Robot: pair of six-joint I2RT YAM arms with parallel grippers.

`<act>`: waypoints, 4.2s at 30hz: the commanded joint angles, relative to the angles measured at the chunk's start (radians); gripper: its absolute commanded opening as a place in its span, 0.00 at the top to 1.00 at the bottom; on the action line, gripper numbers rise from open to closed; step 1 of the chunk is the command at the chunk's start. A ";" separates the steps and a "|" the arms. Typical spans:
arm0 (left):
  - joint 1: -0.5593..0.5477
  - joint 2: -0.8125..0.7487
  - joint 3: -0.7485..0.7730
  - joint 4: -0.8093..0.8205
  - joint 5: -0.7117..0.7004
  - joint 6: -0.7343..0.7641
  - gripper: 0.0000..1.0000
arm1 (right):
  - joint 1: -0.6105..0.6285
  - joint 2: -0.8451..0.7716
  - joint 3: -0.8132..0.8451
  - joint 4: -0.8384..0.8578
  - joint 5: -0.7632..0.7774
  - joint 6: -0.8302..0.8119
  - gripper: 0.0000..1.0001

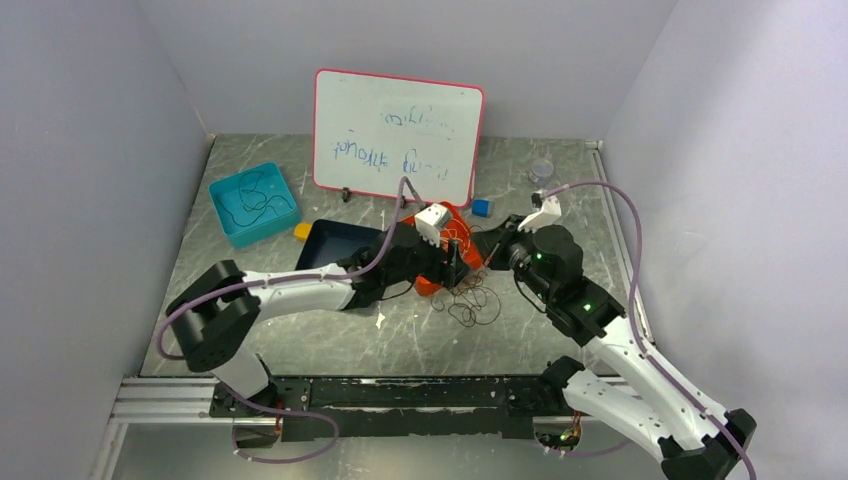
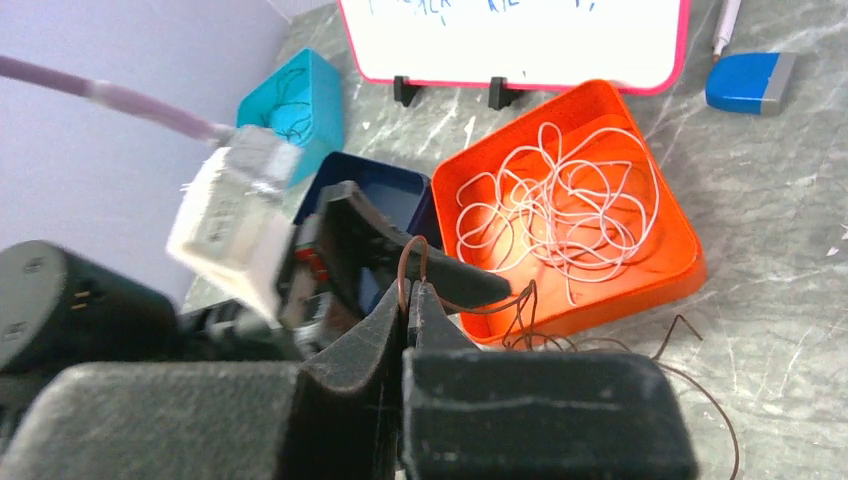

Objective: Untangle the cables

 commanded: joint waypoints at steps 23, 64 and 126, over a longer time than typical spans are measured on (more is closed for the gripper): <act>-0.115 0.232 0.056 0.015 0.038 0.012 0.63 | 0.002 -0.122 0.444 -0.175 0.310 -0.116 1.00; -0.137 0.173 -0.115 -0.077 -0.076 -0.034 0.93 | 0.002 0.063 0.918 0.439 0.622 -1.154 1.00; -0.056 -0.434 -0.031 -0.149 -0.034 0.216 0.03 | 0.244 0.179 0.974 -0.018 0.519 -0.858 1.00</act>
